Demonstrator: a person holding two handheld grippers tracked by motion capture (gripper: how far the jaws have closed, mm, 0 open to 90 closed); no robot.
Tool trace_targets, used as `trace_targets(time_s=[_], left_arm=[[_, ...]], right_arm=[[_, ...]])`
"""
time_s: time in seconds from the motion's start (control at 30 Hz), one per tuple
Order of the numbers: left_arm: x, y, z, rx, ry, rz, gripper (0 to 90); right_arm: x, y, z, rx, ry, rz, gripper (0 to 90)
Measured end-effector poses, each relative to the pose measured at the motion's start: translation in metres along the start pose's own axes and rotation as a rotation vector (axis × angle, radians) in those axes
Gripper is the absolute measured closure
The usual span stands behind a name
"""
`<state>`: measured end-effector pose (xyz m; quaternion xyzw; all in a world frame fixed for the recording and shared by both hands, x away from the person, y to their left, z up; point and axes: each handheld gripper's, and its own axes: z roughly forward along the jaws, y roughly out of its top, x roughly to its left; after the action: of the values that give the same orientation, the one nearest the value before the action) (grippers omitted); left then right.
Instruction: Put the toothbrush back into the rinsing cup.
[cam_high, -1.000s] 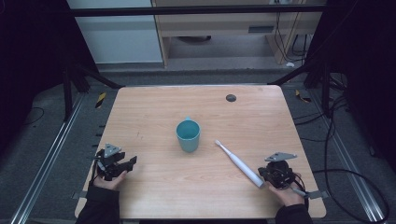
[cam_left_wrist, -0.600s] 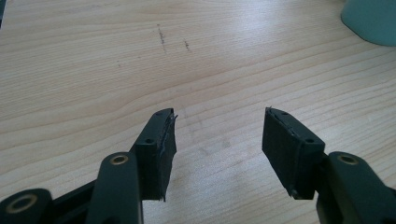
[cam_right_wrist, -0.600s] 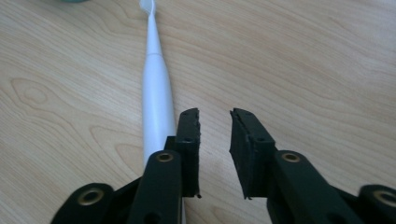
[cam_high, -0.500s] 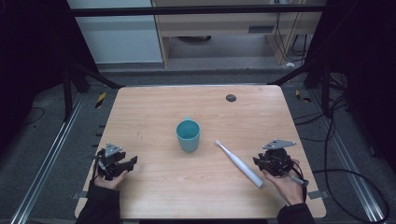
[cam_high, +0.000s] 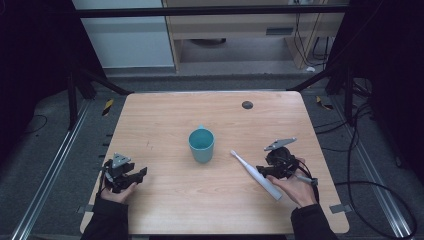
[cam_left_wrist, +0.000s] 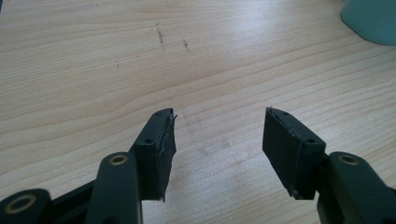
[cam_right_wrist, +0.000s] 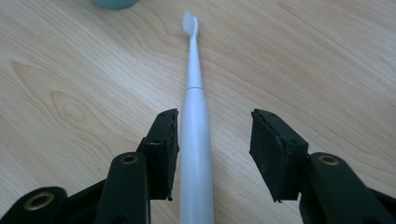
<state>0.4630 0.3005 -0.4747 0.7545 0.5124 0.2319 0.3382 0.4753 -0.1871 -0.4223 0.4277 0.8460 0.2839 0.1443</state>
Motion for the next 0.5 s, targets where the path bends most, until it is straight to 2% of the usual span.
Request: trace_targets(time_s=[0.07, 0.27, 0.4, 0.5], left_arm=[[0.000, 0.000, 0.000, 0.000, -0.001, -0.001, 43.3], [0.000, 0.000, 0.000, 0.000, -0.001, -0.002, 43.3], [0.000, 0.000, 0.000, 0.001, -0.001, -0.001, 43.3], [0.000, 0.000, 0.000, 0.001, -0.002, -0.001, 43.3]], right_arm=[[0.001, 0.002, 0.003, 0.016, -0.007, -0.009, 51.7], [0.002, 0.005, 0.009, 0.076, 0.013, -0.028, 51.8], [0.003, 0.007, 0.011, 0.114, 0.024, -0.024, 51.8], [0.005, 0.008, 0.015, 0.149, 0.031, -0.043, 52.1]])
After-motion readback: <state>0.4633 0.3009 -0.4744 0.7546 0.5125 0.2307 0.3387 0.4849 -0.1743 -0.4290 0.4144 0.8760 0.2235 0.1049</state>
